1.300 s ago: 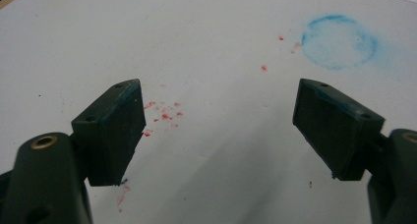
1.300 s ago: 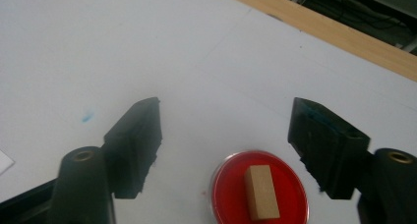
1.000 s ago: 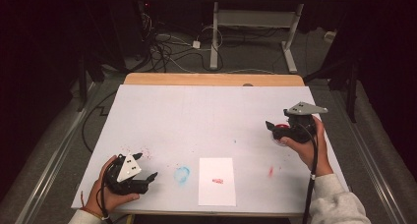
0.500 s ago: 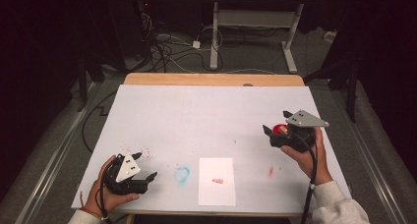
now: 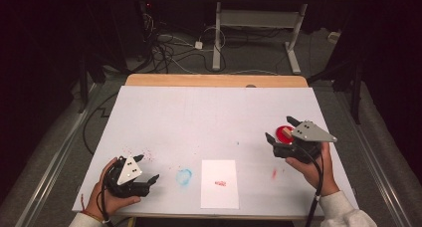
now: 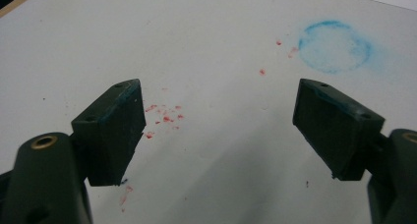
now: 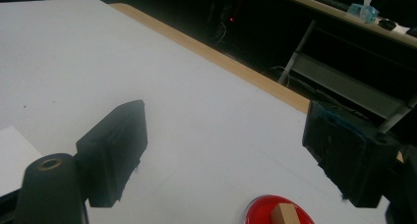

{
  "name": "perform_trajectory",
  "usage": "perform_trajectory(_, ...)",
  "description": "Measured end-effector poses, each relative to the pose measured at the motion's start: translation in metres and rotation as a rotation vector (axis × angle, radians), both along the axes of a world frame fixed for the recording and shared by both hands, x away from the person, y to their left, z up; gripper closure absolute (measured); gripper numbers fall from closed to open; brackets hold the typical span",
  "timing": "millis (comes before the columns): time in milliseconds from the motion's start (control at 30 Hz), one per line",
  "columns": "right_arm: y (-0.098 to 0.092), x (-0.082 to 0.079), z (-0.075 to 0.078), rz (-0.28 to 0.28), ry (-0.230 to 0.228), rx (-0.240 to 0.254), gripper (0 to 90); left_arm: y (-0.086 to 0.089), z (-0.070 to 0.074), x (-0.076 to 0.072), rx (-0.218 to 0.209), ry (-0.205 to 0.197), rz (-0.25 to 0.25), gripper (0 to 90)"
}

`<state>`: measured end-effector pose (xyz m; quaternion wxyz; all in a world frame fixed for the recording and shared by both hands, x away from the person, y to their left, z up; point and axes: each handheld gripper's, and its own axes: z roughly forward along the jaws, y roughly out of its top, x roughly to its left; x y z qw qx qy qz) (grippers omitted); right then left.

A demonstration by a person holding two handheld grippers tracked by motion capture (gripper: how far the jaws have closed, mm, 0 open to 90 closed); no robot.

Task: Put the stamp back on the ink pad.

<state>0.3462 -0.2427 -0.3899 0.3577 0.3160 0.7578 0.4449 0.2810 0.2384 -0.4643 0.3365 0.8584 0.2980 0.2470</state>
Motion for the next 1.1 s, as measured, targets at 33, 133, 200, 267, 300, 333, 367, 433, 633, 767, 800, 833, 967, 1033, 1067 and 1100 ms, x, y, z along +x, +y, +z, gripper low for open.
perform_trajectory(33,0.000,-0.002,0.000,0.000,-0.003,0.002,17.5,0.000,0.000,0.000,0.000,0.000,0.000,19.6)
perform_trajectory(133,-0.001,-0.007,-0.001,0.011,-0.008,0.003,17.5,-0.001,0.000,0.000,0.000,0.002,-0.003,19.6)
perform_trajectory(200,-0.002,-0.010,-0.002,0.015,-0.009,-0.002,17.5,-0.001,-0.001,0.000,0.002,0.004,-0.004,19.6)
perform_trajectory(267,-0.003,-0.013,-0.003,0.020,-0.014,-0.001,17.6,-0.001,-0.001,0.000,0.005,0.005,-0.004,19.6)
perform_trajectory(300,-0.003,-0.014,-0.003,0.024,-0.016,-0.004,17.6,-0.002,-0.001,0.000,0.005,0.007,-0.004,19.6)
perform_trajectory(333,-0.002,-0.015,-0.003,0.022,-0.015,-0.009,17.5,-0.001,-0.001,0.000,0.005,0.007,-0.004,19.6)
perform_trajectory(367,-0.003,-0.017,-0.003,0.025,-0.019,-0.014,17.6,-0.002,-0.001,0.000,0.005,0.007,-0.004,19.6)
perform_trajectory(433,-0.003,-0.020,-0.004,0.029,-0.029,-0.017,17.6,-0.002,-0.001,0.000,0.005,0.008,-0.004,19.6)
perform_trajectory(633,-0.006,-0.027,-0.007,0.033,-0.032,-0.024,17.6,-0.003,-0.002,0.000,0.013,0.013,-0.013,19.6)
perform_trajectory(767,-0.007,-0.032,-0.009,0.038,-0.031,-0.024,17.6,-0.002,-0.002,0.000,0.010,0.011,-0.012,19.6)
perform_trajectory(800,-0.007,-0.033,-0.010,0.040,-0.033,-0.030,17.6,-0.002,-0.002,0.000,0.011,0.010,-0.011,19.6)
perform_trajectory(833,-0.007,-0.034,-0.010,0.039,-0.035,-0.032,17.6,-0.002,-0.002,0.000,0.013,0.008,-0.010,19.6)
perform_trajectory(967,-0.009,-0.038,-0.012,0.038,-0.039,-0.030,17.6,-0.002,-0.002,0.000,0.011,0.005,-0.010,19.6)
perform_trajectory(1033,-0.010,-0.040,-0.013,0.039,-0.044,-0.031,17.5,-0.002,-0.002,0.000,0.013,0.006,-0.010,19.6)
perform_trajectory(1067,-0.011,-0.042,-0.014,0.036,-0.045,-0.031,17.5,-0.002,-0.002,0.000,0.015,0.005,-0.009,19.6)
perform_trajectory(1100,-0.012,-0.043,-0.015,0.042,-0.042,-0.026,17.6,-0.002,-0.002,0.000,0.012,0.007,-0.010,19.6)
